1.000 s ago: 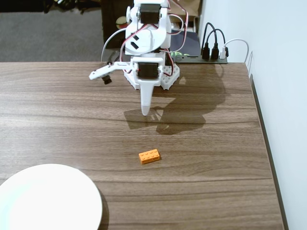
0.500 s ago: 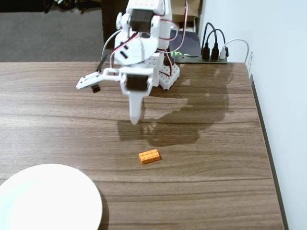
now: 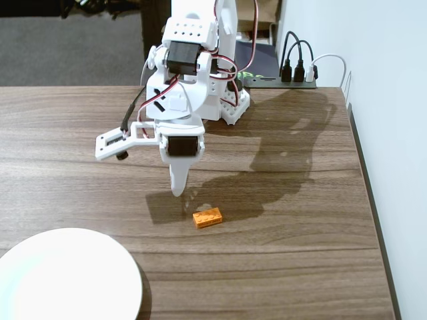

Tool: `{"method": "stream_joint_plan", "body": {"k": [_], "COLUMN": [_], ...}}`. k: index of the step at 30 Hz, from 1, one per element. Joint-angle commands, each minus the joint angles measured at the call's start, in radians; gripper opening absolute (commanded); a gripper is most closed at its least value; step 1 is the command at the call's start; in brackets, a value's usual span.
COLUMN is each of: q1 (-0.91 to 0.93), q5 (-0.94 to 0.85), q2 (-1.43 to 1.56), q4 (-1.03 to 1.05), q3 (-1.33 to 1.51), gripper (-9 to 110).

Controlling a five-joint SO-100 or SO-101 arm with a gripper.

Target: Grasp a lego block and put it on the plate.

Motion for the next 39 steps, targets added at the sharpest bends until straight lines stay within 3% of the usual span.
{"method": "stream_joint_plan", "body": {"k": [1, 7, 17, 31, 39], "q1": [-0.032, -0.087, -0.130, -0.156, -0.161], "q5": [-0.072, -0.110, -0.072, -0.035, -0.021], "q2": [-0.026, -0.092, -0.124, -0.235, -0.250], "q4": [0.026, 0.046, 0.035, -0.048, -0.058], "q3": [-0.071, -0.100, -0.106, -0.117, -0.123], "gripper": [1, 2, 21, 20, 6]}}
